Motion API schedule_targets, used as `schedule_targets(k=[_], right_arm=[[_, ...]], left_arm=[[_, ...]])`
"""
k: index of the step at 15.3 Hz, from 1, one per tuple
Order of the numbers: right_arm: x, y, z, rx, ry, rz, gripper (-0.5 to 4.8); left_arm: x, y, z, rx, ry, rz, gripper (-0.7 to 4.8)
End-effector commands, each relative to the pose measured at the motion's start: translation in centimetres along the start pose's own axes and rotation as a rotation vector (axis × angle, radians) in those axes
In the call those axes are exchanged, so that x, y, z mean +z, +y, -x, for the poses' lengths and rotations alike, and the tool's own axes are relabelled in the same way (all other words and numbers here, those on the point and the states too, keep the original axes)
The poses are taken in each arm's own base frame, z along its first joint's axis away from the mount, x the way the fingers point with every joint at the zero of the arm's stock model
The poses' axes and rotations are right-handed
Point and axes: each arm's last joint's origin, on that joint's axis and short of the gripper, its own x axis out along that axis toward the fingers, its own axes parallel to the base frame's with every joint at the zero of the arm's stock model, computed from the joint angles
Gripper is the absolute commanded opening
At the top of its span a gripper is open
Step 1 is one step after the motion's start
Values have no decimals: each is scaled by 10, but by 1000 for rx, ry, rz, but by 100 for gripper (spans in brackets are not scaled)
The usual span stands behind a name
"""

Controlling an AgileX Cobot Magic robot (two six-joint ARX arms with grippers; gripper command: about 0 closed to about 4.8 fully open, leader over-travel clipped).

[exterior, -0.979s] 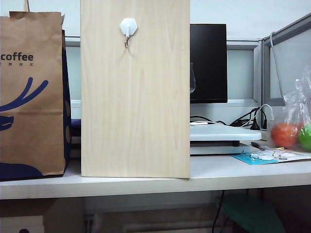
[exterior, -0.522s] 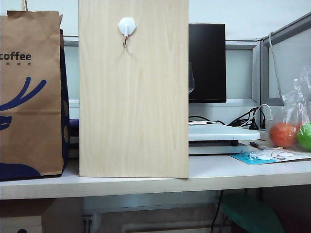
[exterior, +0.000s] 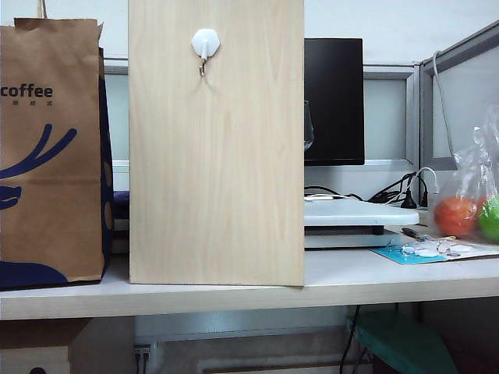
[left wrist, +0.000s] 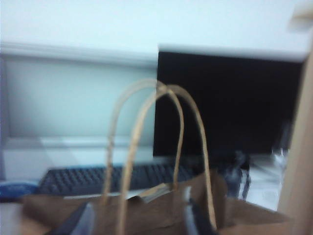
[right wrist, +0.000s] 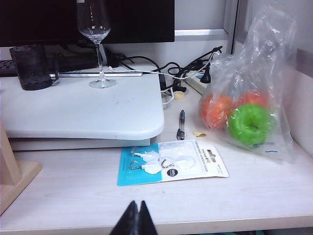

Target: Pick up the paper bag and hang it on the hook.

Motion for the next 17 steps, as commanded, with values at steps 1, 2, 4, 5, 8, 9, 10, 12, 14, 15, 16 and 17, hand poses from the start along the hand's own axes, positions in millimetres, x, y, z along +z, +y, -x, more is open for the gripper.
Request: schedule_targets(k=[1,2,4,5,8,9,10,12,14,15,16,17], right_arm=[[-1,0,0,4,-4,-1,0],[-1,0,0,3,-4,-1,0],[-1,0,0,3,-4,-1,0],[-1,0,0,4,-4,-1,0],[-1,0,0,3,-4,-1,0],[-1,0,0,3,-4,-1,0],[-1,0,0,3,-4,-1,0],[-1,0,0,3,-5,-1,0],[-1,0,0,3,-5,-1,-1],[-1,0,0,3,-5,-1,0],[-1,0,0,1,-5,-1,0],[-1,0,0,0,-5,-1,0]], left_arm=[[8,0,-17,-42,2,-14,225],[7,1,-21,-37,11,-16,225],[0,4,-29,-2,34,-12,225],[-4,5,-32,8,52,-36,225],[-4,6,-32,55,53,-98,224],[-4,7,-32,79,49,-103,210],[-4,7,-32,91,49,-109,195],[-6,8,-33,96,57,-116,169],[-13,9,-40,89,79,-101,169],[-16,9,-43,82,95,-97,168],[-21,9,-46,49,112,-77,-17],[-21,9,-46,47,109,-77,-4]])
